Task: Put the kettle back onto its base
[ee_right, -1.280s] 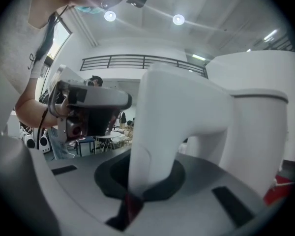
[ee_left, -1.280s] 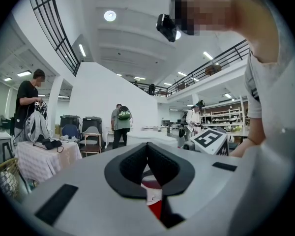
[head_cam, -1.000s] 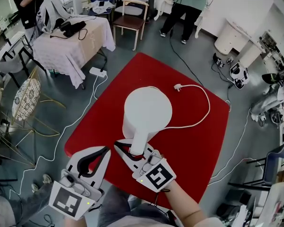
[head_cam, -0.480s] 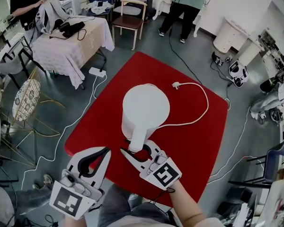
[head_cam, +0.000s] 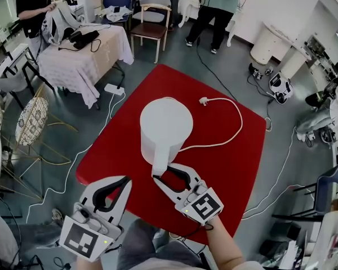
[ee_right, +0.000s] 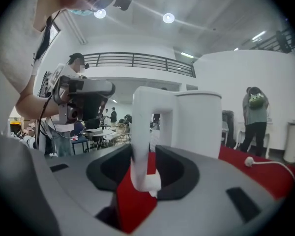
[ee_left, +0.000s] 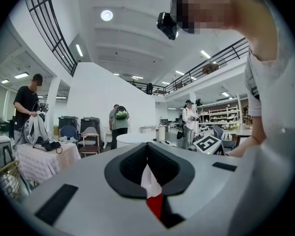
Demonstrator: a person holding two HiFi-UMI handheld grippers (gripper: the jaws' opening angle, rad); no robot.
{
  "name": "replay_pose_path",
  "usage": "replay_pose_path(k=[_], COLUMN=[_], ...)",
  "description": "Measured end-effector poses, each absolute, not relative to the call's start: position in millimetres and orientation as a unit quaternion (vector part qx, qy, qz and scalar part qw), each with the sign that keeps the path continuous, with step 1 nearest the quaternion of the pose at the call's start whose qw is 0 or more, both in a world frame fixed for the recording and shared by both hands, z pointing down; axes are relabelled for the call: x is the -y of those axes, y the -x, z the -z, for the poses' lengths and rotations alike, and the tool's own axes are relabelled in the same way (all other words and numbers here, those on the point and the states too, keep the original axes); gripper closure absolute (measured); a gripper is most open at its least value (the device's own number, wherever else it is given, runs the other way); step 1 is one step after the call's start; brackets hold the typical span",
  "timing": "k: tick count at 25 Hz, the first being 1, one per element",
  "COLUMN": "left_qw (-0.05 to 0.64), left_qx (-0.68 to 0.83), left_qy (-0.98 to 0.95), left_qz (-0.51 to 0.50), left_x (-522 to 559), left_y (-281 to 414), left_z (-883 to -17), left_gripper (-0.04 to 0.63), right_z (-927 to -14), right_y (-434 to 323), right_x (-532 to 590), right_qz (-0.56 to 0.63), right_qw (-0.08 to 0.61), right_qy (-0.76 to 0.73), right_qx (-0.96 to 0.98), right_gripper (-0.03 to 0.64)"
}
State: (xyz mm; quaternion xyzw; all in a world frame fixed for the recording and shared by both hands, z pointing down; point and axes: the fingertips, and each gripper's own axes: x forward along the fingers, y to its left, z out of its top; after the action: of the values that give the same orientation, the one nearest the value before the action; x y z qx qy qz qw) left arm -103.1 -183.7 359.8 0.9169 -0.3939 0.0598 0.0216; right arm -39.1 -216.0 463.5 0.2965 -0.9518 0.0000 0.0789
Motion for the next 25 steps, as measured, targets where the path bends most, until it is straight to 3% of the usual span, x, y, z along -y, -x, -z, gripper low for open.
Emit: replay_pose_path(k=[4,9,17,25], left_qw=[0.016,0.01,-0.009,-0.03], left_qx=[0.392,0.382,0.369,0.385], left_qy=[-0.918,-0.922,-0.928,-0.922], left_qz=[-0.06,-0.054,-0.041,-0.028], left_x=[172.0,150.3,90.8,15.0], left_y=[97.8,81.2,46.8,22.7], left_z=[-353.4,-335.2,-296.5,-275.8], left_gripper=[0.584,0.584,0.584,0.584], right_z=[-444.6,-410.6,-323.2,-275.6], right_y=[22.1,19.9,4.1,-11.1], right_x=[205.7,178.2,109.6,15.1], right_qz=[-0.003,0.011,-0.004,0.014], right_qw=[0.062,0.062,-0.007,-0.017], right_qy=[-0.322,-0.315,-0.316,-0.304], right_qx=[0.945,0.947,0.949,0.953], right_gripper=[0.47,0.604,0.609,0.61])
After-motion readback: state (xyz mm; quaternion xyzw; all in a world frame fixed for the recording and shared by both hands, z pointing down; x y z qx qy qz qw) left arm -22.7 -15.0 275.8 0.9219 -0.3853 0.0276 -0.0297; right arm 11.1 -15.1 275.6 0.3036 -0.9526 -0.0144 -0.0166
